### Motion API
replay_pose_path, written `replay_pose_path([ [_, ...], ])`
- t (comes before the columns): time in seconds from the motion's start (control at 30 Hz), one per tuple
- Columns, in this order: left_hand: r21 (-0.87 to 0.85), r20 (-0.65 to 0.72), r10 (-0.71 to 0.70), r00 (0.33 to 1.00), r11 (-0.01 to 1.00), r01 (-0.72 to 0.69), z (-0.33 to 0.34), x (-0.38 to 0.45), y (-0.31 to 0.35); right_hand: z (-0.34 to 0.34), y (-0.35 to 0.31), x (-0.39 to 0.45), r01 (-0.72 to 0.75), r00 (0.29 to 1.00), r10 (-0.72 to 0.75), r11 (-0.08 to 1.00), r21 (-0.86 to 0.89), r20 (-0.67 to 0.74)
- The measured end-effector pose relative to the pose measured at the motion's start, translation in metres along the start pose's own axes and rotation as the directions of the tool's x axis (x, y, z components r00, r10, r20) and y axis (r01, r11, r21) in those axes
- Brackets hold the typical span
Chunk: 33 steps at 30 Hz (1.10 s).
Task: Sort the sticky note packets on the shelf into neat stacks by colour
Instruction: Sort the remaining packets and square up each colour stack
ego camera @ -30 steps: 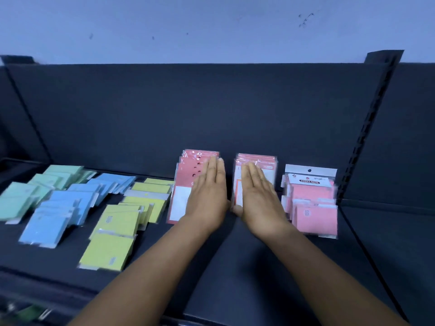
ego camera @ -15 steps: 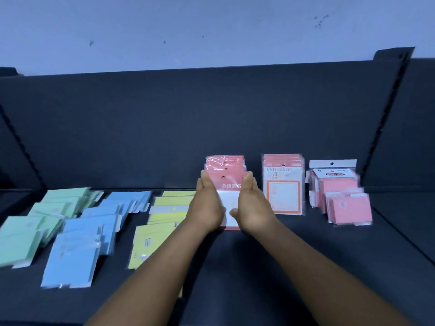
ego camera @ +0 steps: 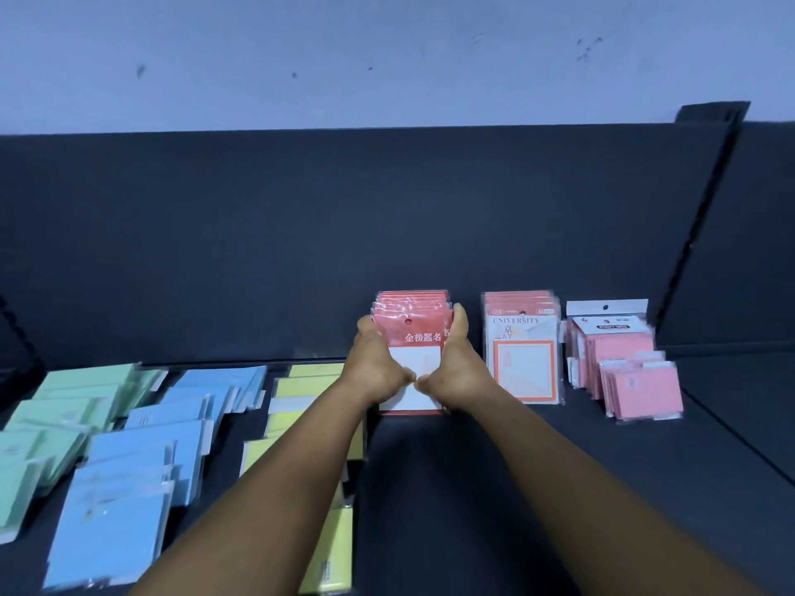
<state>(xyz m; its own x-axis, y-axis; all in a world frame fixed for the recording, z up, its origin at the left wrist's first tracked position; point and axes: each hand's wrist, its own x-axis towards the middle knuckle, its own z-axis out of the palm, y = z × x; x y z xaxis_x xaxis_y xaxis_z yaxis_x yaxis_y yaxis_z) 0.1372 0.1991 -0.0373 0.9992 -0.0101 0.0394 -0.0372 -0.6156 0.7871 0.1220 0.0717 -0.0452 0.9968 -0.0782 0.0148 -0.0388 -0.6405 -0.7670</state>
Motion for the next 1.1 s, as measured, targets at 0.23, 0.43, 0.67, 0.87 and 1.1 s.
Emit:
replay_pose_path([
  [0.23,-0.063,0.021,0.051,0.998,0.997,-0.049,0.001,-0.002,-0.004,0.002,0.009,0.003,0.002,1.0,-0.002,0.995,0.1,-0.007],
  [0.43,-0.069,0.013,-0.002,1.0,0.998,0.003,0.002,-0.002,-0.003,-0.001,0.008,0.002,-0.035,0.999,0.032,0.991,0.13,0.029],
  [0.67,-0.176,0.097,-0.041,0.994,0.983,0.057,0.0,0.0,-0.004,-0.001,0.005,-0.001,-0.045,0.998,0.036,0.984,0.172,0.055],
  [0.87,-0.092,0.042,0.036,0.998,0.995,-0.032,0.002,-0.008,-0.002,-0.005,0.006,-0.009,0.024,0.999,-0.019,0.99,0.136,-0.032],
  [1.1,-0.137,0.074,0.006,0.997,0.991,0.004,0.005,-0.011,-0.001,-0.014,0.006,-0.017,0.003,1.0,-0.002,0.996,0.09,-0.018],
])
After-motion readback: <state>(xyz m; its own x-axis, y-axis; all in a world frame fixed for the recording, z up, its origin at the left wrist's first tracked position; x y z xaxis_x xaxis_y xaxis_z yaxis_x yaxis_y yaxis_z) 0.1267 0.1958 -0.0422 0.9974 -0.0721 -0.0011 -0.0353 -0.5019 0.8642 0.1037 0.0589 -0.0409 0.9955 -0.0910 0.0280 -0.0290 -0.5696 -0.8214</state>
